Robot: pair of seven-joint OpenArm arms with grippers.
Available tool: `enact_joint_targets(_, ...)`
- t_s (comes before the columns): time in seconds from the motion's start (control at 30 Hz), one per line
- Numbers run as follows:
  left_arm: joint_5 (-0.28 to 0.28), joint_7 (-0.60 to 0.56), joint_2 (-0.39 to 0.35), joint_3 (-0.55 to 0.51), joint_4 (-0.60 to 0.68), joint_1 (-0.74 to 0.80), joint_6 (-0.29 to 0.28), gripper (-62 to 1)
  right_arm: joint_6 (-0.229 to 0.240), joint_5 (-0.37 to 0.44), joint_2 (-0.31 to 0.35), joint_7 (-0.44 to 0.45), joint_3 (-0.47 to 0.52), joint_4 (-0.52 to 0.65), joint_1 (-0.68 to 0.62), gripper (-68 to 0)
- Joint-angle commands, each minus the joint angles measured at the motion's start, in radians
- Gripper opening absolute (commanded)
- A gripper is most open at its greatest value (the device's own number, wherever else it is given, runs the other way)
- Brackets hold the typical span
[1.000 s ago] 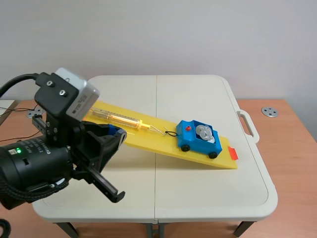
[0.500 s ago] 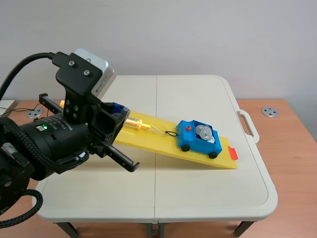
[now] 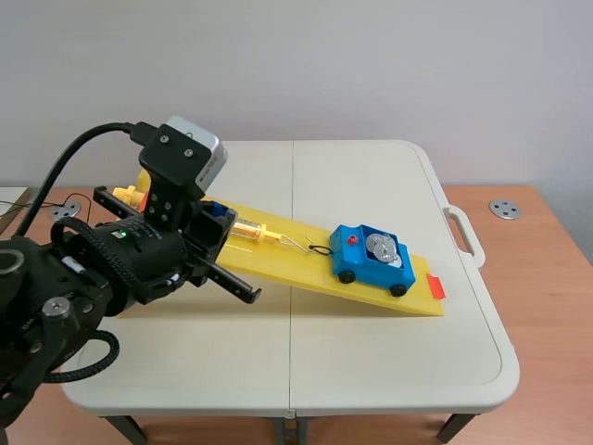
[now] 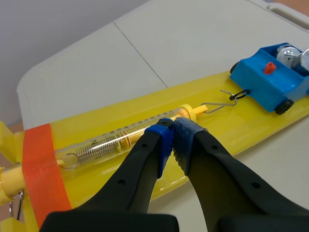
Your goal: Place the four metal weights on the blue cart on the ramp.
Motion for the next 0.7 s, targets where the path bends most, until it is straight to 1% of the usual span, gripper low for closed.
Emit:
enact_joint_targets(0.0, -0.018, -0.118, 0.022, -0.011, 0.077, -0.041, 0.05, -58.2, 0.027, 0.048, 0.013, 0.064, 0.067, 0.129, -0.04, -66.9)
enact_joint_targets(0.3, -0.004, -0.127, 0.022, -0.011, 0.055, -0.042, 0.05, -58.2, 0.027, 0.048, 0.013, 0.068, 0.067, 0.129, -0.04, -66.9)
enact_joint_targets(0.67, -0.004, -0.127, 0.022, -0.011, 0.055, -0.042, 0.05, -58.2, 0.027, 0.048, 0.013, 0.068, 0.067, 0.129, -0.04, -66.9)
